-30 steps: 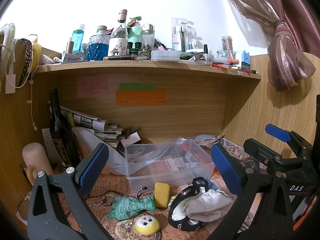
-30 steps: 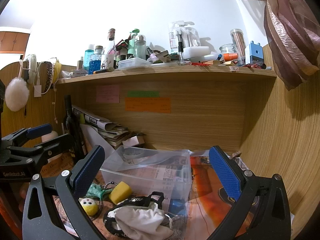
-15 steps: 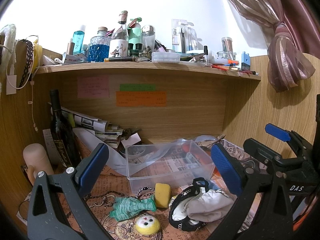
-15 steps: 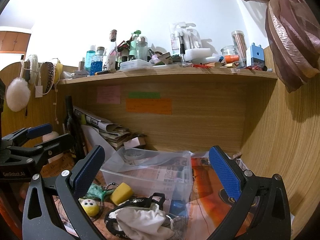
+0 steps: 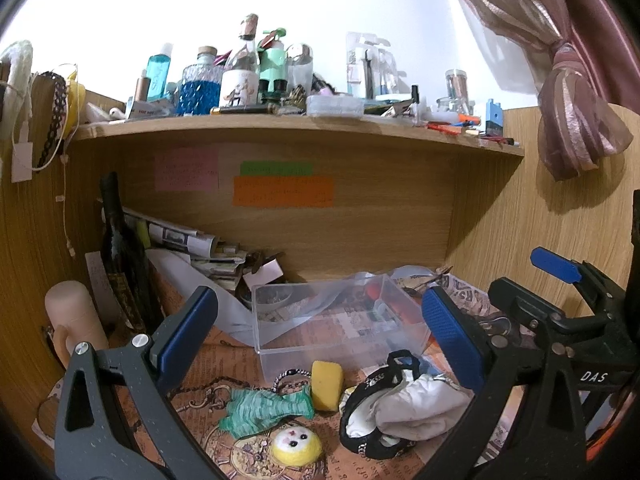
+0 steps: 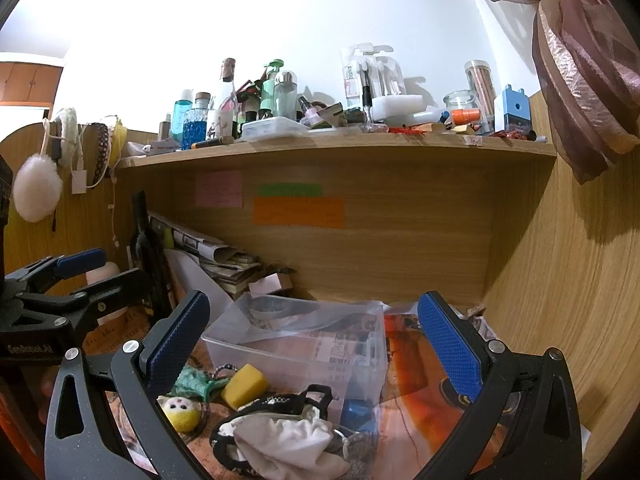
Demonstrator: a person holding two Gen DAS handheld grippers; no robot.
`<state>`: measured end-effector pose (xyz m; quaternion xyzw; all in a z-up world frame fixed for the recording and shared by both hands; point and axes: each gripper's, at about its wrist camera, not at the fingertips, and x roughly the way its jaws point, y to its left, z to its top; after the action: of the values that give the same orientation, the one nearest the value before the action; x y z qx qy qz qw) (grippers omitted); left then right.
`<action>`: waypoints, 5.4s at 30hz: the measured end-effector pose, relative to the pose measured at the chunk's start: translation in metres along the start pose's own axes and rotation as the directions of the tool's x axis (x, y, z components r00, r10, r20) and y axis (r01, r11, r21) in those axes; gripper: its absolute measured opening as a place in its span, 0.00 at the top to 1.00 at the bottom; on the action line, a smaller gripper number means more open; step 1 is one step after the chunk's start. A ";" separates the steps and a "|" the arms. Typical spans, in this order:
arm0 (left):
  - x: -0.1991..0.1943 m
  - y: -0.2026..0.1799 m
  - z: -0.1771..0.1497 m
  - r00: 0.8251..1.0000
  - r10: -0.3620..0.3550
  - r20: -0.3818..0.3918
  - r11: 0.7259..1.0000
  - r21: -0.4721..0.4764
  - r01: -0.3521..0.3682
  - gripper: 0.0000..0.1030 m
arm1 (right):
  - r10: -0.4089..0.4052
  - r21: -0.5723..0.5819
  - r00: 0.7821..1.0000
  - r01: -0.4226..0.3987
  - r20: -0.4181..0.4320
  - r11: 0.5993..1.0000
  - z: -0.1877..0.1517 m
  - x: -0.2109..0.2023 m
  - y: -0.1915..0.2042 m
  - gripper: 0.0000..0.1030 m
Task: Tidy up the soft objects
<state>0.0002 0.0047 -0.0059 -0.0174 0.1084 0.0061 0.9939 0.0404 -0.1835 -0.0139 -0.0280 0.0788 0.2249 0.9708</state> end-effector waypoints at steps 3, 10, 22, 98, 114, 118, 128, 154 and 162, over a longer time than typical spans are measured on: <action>0.011 0.006 -0.011 0.998 -0.005 -0.068 1.000 -0.004 0.005 0.00 | -0.003 -0.004 0.999 0.003 -0.038 1.000 -0.008 0.006 -0.002 0.00; 0.045 0.021 -0.049 0.966 0.011 -0.259 1.000 -0.024 -0.018 0.00 | 0.030 0.019 0.982 -0.027 -0.185 0.999 -0.038 0.029 -0.009 0.00; 0.075 0.028 -0.114 0.882 -0.038 -0.470 0.993 -0.116 -0.018 0.19 | 0.124 0.044 0.909 -0.116 -0.399 0.992 -0.090 0.057 -0.006 0.11; 0.275 0.020 -0.050 0.783 -0.044 -0.621 0.997 0.028 0.078 0.47 | 0.121 0.024 0.795 -0.133 -0.594 0.991 -0.065 0.233 -0.044 0.85; 0.217 0.022 -0.009 0.872 -0.051 -0.486 0.998 0.017 0.067 0.13 | 0.073 0.002 0.875 -0.082 -0.479 0.997 -0.037 0.194 -0.048 0.35; 0.186 0.028 0.002 0.906 -0.047 -0.421 0.998 0.017 0.059 0.02 | 0.053 -0.011 0.919 -0.062 -0.390 0.998 -0.019 0.163 -0.048 0.18; 0.138 0.044 -0.018 0.912 0.008 -0.410 0.999 0.048 0.013 0.00 | 0.106 0.000 0.944 -0.112 -0.311 0.994 -0.018 0.109 -0.038 0.03; 0.134 0.082 -0.127 0.776 -0.041 -0.630 0.998 -0.060 0.005 0.54 | 0.224 0.106 0.756 -0.202 -0.615 0.974 -0.111 0.139 -0.016 0.70; 0.122 0.077 -0.124 0.789 -0.053 -0.612 0.998 -0.051 0.027 0.75 | 0.200 0.083 0.797 -0.186 -0.570 0.979 -0.103 0.127 -0.023 0.91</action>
<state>0.0910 0.0779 -0.1558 -0.0403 0.4242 -0.0188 0.9045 0.1488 -0.1580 -0.1364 -0.0753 0.3734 0.3027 0.8736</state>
